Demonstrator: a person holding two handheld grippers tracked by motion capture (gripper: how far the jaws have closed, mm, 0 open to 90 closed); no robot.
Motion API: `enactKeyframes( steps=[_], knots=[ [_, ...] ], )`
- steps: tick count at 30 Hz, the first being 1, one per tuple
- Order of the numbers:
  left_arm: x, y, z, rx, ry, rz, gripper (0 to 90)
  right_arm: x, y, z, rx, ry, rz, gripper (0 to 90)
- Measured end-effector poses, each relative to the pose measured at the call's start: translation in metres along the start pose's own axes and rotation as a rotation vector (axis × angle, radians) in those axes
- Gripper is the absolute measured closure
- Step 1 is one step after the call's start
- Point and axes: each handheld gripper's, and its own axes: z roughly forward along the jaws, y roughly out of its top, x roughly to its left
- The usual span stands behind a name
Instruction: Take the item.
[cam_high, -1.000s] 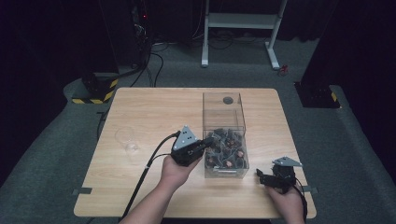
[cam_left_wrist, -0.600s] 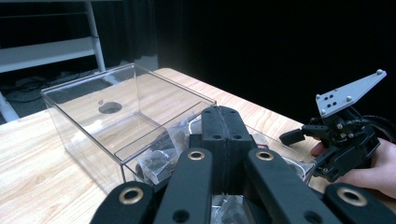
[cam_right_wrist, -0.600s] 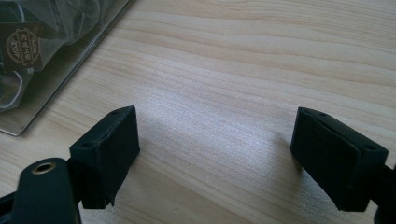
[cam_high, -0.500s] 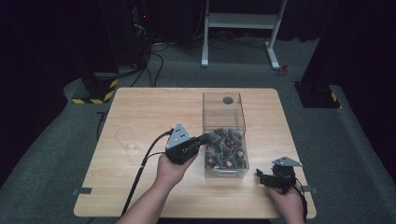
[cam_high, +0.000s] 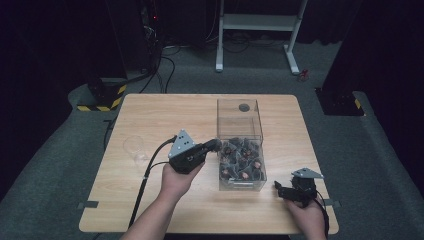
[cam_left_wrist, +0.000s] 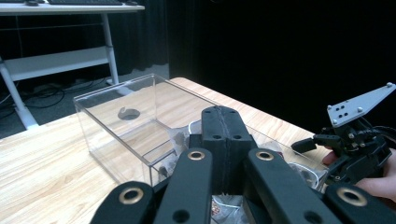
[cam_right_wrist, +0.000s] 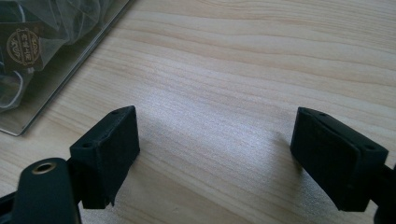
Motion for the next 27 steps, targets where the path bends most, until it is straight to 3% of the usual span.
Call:
enactKeyframes(
  steps=[27],
  knots=[
    [0.032,-0.007,-0.03,-0.014,0.072,-0.016,90.0,0.0,0.0,0.0,-0.002,0.0,-0.002,15.6]
  ],
)
